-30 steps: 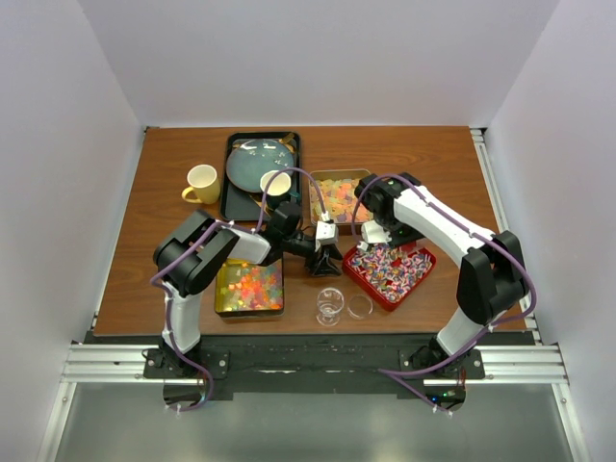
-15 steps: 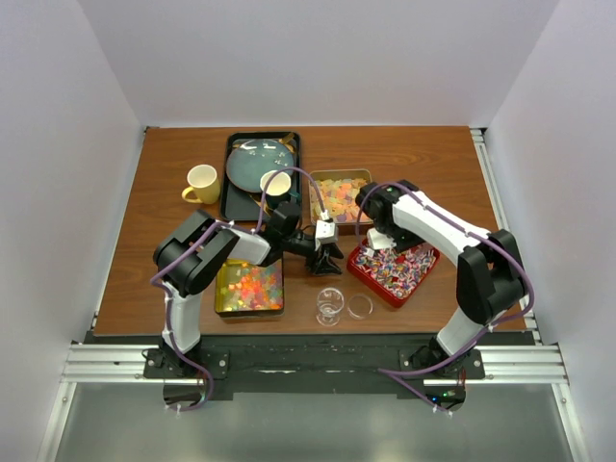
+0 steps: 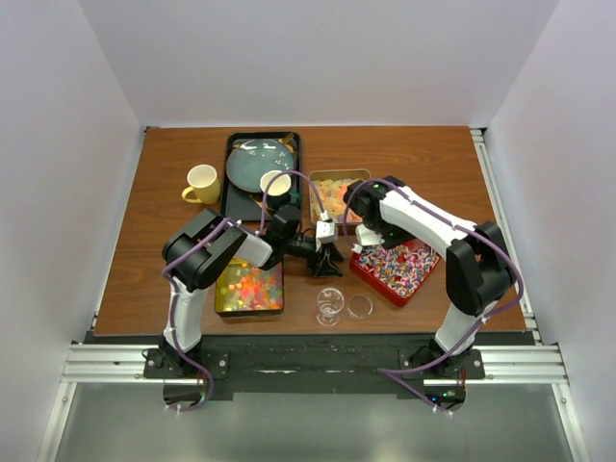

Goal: Pack the candies
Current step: Scoop the fake candies from the storage box.

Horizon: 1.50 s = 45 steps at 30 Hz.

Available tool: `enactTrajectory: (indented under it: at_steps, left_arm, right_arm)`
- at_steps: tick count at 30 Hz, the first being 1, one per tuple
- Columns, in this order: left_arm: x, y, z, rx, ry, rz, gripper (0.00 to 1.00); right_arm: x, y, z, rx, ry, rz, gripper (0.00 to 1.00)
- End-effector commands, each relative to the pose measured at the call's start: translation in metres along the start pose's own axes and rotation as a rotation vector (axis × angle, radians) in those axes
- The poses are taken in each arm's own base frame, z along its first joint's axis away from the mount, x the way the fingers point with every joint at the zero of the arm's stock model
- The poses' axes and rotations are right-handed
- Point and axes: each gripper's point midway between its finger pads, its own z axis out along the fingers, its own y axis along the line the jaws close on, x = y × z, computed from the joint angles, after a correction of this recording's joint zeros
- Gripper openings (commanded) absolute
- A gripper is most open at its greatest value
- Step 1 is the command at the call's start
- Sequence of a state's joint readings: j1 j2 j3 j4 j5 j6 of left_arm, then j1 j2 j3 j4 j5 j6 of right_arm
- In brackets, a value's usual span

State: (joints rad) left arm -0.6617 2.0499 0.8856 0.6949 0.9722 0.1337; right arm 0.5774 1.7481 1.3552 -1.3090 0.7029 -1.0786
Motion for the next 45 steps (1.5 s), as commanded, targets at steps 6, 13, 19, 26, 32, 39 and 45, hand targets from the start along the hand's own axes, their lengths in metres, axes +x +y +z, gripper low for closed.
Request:
enactTrajectory:
  at_steps: [6,13,19,26,32,39,45]
  left_arm:
    - [-0.022,0.009,0.008,-0.005,-0.063,0.027,0.53]
    - [-0.02,0.011,0.01,-0.002,-0.064,0.024,0.53]
    - [-0.017,0.011,0.014,0.007,-0.07,0.012,0.53]
    - [-0.012,0.009,0.021,0.015,-0.082,0.007,0.53]
    - [-0.017,0.004,0.036,0.04,-0.104,-0.036,0.53]
    - [-0.032,0.005,0.047,0.029,-0.164,-0.068,0.52]
    - [-0.035,0.009,0.051,0.021,-0.205,-0.119,0.52]
  right_arm:
    - [-0.014,0.007,-0.018,-0.006,-0.097,0.03,0.0]
    - [0.012,0.007,0.005,-0.045,-0.078,0.07,0.0]
    - [-0.002,0.003,0.029,-0.044,-0.155,0.052,0.0]
    - [-0.022,0.006,0.039,-0.049,-0.208,0.014,0.0]
    - [-0.024,0.016,0.04,-0.033,-0.231,-0.029,0.0]
    - [-0.03,0.027,0.043,0.003,-0.236,-0.103,0.0]
    - [-0.049,0.023,0.042,0.001,-0.256,-0.082,0.0]
